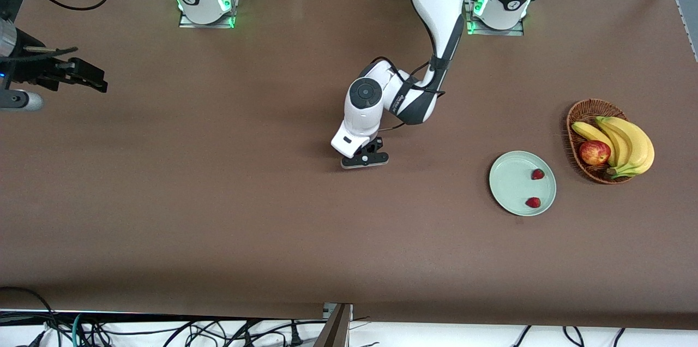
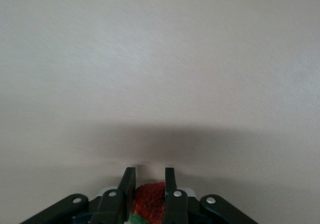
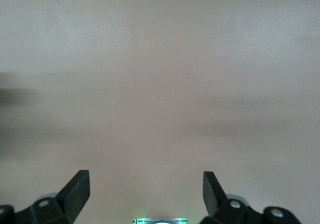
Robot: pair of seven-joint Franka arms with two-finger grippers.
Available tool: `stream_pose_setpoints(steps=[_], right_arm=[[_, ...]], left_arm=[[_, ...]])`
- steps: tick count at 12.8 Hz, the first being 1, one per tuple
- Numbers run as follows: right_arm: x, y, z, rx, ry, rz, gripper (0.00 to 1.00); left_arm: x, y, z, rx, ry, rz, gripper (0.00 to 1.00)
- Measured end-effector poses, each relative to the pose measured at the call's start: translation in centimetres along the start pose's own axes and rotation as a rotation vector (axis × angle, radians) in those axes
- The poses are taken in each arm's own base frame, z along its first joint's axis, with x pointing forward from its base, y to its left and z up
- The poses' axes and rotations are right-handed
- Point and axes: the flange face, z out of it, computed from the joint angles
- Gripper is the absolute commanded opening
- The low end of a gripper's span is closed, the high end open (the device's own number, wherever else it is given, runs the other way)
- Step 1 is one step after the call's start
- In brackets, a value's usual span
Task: Collect all strawberries into plate
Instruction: 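Grasp the last strawberry with the left gripper while the right gripper withdraws, then lower the strawberry onto the plate and open the left gripper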
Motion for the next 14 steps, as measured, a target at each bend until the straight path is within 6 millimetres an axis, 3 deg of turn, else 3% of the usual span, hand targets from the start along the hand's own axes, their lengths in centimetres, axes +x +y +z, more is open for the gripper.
stream_pose_setpoints(steps=[2, 4, 7, 10, 11, 12, 14], right_arm=[[-0.5, 0.1, -0.8, 0.002, 0.014, 0.001, 1.00], [-0.5, -0.7, -0.7, 0.001, 0.013, -0.013, 1.00], [-0.5, -0.9, -0.3, -0.001, 0.004, -0.017, 1.00], [-0.3, -0.8, -0.1, -0.001, 0.003, -0.017, 1.00], [-0.2, -0.8, 0.1, -0.001, -0.001, -0.017, 1.00], [0.0, -0.9, 0.3, -0.001, -0.003, -0.017, 1.00], [0.1, -0.9, 0.4, -0.001, -0.003, -0.017, 1.00]], left_arm=[[2.8, -2.8, -4.8, 0.025, -0.058, 0.041, 0.00], [6.9, -8.6, -8.5, 0.031, -0.106, 0.108, 0.00], [12.0, -20.5, -9.2, 0.015, -0.161, 0.248, 0.00], [14.8, -31.8, -9.1, -0.016, -0.213, 0.361, 0.00], [15.2, -34.6, -9.0, -0.005, -0.222, 0.378, 0.00], [15.5, -36.7, -9.0, 0.036, -0.227, 0.394, 0.08], [16.0, -38.8, -9.2, 0.089, -0.228, 0.407, 0.10]])
